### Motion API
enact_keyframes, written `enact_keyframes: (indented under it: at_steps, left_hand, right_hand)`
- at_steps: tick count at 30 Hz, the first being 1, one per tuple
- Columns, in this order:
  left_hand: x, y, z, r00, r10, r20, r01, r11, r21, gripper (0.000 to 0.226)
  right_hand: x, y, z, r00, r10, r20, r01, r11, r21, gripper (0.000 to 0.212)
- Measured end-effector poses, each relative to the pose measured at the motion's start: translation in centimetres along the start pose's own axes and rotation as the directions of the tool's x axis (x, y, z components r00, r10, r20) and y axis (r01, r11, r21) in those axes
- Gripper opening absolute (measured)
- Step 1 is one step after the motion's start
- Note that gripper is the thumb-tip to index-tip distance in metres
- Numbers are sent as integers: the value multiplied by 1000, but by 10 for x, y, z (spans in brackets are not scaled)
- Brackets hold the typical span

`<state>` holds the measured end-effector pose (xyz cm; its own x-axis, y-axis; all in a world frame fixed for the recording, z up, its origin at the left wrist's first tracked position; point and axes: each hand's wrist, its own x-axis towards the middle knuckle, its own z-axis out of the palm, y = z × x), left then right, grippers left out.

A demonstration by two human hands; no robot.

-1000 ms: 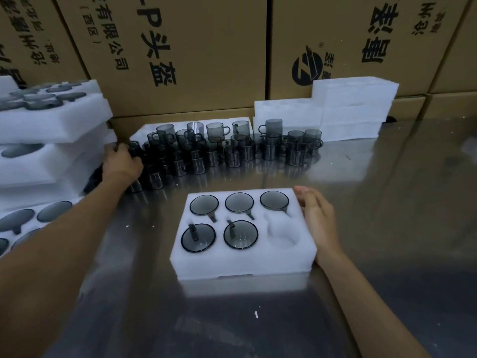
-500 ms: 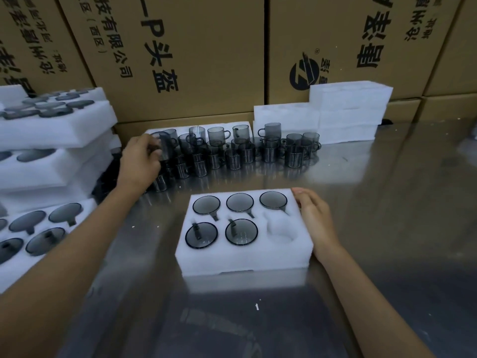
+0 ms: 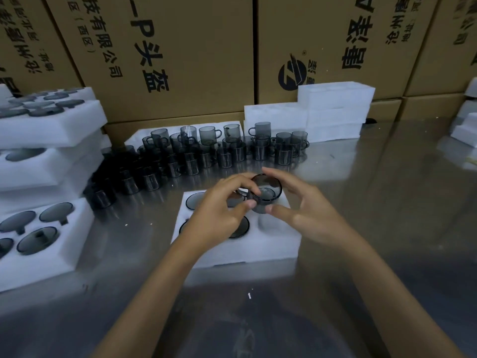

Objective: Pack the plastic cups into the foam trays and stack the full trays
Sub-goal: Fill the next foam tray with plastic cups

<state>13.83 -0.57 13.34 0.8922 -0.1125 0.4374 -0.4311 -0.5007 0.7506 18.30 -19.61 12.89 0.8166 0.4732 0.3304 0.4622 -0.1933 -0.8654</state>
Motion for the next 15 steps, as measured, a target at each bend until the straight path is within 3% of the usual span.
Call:
enact_keyframes:
  at_steps: [4,6,9,15]
  left_hand:
    - [-5,-1,4,997,-20,-76,13,995,-94,43]
    - [-7,-2,4,991,-55,-120,33,983,-178,42]
    - [-9,-5,4,989,-86,-120,55,970,-236,38]
    - [-12,-9,7,998,-7,-61,1,996,-91,48]
  right_hand:
    - [-18,6,14,970,-63,-233,38,993,-109,62]
    - [-21,8,21,953,-87,-291,25,977,-210,63]
    - [-22,6,28,935,-179,-307,74,943,-324,62]
    - [-23,5,27,930,-205,-305,93,935,-342,55]
